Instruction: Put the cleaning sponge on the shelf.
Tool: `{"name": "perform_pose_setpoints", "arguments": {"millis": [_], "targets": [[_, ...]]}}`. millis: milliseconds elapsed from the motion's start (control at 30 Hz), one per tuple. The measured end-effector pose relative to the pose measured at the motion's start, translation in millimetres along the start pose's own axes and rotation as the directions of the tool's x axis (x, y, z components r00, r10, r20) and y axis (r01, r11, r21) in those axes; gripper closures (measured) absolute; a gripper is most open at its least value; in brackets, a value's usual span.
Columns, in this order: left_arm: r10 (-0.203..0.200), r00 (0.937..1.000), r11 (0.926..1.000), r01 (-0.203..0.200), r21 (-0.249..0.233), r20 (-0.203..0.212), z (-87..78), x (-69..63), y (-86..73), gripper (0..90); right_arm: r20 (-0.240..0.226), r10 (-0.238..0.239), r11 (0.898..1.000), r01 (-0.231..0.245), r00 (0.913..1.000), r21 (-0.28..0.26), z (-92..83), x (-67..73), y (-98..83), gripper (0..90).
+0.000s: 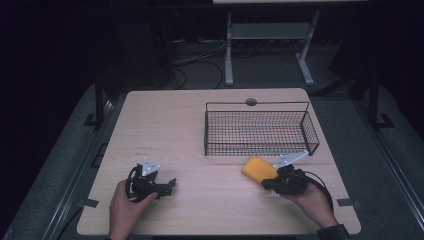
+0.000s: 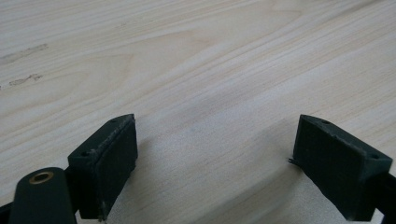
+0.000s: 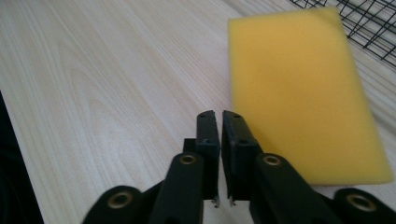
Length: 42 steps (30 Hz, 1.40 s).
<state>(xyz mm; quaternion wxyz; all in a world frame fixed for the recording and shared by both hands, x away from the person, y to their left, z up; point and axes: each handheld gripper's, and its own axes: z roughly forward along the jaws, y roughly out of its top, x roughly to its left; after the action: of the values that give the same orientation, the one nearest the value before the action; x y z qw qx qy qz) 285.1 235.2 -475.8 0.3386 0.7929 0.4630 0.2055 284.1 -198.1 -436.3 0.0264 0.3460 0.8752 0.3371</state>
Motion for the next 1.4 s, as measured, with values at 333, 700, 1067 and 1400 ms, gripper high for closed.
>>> {"name": "perform_pose_setpoints", "arguments": {"millis": [333, 700, 1067, 1400], "targets": [[-0.001, 1.0, 1.0, 0.001, -0.001, 0.0, 0.1, -0.1, 0.0, 13.1, 0.018, -0.021, 1.0, 0.021, 0.9996, -0.007, -12.7, 4.8, 11.8, 59.3], [-0.001, 1.0, 1.0, 0.001, -0.001, 0.0, 0.1, -0.1, 0.0, 13.0, 0.08, -0.016, 0.998, 0.012, 0.9966, 0.055, -15.3, -5.4, 26.4, 30.0], [-0.002, 1.0, 1.0, 0.002, 0.001, 0.0, 0.0, -0.1, 0.1, 13.1, 0.113, -0.075, 0.987, 0.057, 0.9907, 0.153, 4.8, -12.9, 49.7, 17.0], [-0.001, 1.0, 1.0, 0.001, 0.001, 0.0, 0.0, -0.1, 0.1, 13.0, 0.125, -0.09, 0.977, 0.063, 0.9881, 0.205, 23.7, -18.2, 59.8, 13.7]]}}
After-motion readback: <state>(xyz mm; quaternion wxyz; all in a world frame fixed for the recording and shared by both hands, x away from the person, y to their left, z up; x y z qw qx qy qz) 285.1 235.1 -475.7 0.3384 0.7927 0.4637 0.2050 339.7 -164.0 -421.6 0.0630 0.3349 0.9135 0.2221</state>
